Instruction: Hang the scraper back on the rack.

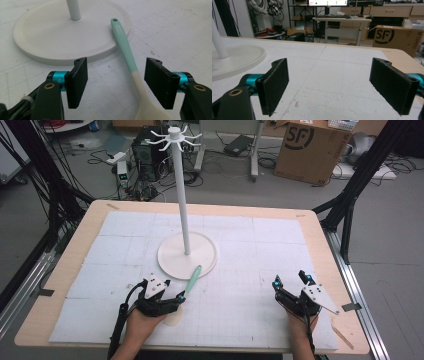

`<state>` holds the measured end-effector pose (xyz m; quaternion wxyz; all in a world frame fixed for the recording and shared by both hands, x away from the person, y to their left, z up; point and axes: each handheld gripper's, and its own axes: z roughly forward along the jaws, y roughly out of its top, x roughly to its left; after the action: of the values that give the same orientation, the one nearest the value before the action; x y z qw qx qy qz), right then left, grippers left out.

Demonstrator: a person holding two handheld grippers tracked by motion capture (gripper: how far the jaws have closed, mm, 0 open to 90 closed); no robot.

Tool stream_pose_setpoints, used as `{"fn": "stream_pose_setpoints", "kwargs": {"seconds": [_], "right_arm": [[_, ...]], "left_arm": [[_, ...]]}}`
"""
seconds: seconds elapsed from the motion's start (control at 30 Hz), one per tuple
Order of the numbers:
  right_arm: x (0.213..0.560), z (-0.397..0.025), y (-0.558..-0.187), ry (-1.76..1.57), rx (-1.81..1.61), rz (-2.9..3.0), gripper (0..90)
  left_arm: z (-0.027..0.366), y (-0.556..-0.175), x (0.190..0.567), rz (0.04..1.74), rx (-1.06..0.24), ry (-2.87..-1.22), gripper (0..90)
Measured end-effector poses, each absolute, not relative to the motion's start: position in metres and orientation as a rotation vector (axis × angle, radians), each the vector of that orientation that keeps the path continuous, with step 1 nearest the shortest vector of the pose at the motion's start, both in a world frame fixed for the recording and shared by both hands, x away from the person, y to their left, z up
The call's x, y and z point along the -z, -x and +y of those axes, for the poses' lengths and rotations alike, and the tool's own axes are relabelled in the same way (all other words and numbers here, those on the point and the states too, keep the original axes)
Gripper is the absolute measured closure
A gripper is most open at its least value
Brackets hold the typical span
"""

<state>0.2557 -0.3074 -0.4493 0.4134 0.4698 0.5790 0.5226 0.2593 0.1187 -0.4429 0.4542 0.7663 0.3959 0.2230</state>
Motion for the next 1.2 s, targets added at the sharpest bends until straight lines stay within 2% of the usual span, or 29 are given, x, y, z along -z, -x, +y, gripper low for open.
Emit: {"fn": "stream_pose_setpoints", "kwargs": {"seconds": [0.4, 0.5, 0.97, 1.2], "right_arm": [[0.449, -0.308, -0.256, -1.177, -1.313, 1.455, 15.2], [0.449, -0.308, -0.256, -1.177, -1.31, 1.457, 15.1], [0.449, -0.308, -0.256, -1.181, -1.312, 1.454, 15.2], [0.449, -0.308, -0.256, -1.181, -1.311, 1.454, 15.2]], "left_arm": [[0.101, -0.256, 0.443, 1.038, -0.494, -1.955, 36.9], [0.094, -0.254, 0.444, 1.032, -0.514, -1.973, 40.7], [0.085, -0.255, 0.448, 1.086, -0.505, -2.002, 44.8], [0.083, -0.255, 0.45, 1.091, -0.521, -2.009, 50.6]]}}
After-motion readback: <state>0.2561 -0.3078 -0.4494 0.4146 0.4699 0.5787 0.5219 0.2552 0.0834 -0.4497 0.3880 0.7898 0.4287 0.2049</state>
